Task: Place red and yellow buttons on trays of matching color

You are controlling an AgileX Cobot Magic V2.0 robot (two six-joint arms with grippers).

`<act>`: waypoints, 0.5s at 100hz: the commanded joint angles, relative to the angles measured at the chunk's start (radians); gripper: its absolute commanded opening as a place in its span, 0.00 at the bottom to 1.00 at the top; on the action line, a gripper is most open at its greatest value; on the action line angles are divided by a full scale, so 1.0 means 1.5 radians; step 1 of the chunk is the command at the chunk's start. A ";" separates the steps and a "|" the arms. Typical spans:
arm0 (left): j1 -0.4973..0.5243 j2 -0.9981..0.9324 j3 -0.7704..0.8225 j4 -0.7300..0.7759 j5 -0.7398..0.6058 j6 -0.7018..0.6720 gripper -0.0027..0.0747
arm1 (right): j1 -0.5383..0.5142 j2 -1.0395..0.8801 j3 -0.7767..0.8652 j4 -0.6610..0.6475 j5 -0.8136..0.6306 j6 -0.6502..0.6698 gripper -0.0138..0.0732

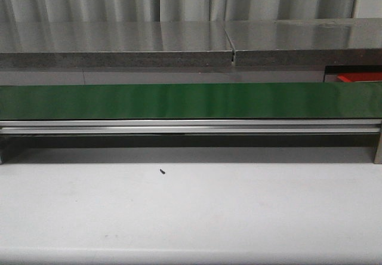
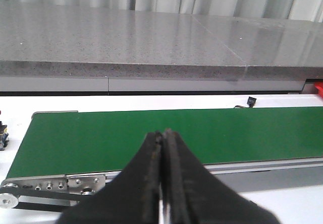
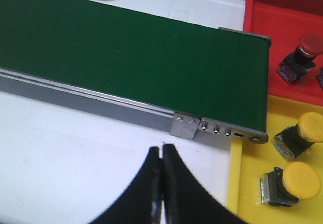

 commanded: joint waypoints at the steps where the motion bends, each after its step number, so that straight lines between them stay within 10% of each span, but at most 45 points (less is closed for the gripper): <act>1: -0.005 0.003 -0.019 -0.017 -0.032 0.001 0.01 | -0.001 -0.007 -0.018 0.012 -0.033 -0.005 0.08; 36: -0.005 0.003 -0.017 -0.025 0.000 0.001 0.02 | -0.001 -0.007 -0.018 0.012 -0.033 -0.005 0.08; 50: -0.005 0.003 -0.017 -0.024 0.011 0.001 0.24 | -0.001 -0.007 -0.018 0.012 -0.033 -0.005 0.08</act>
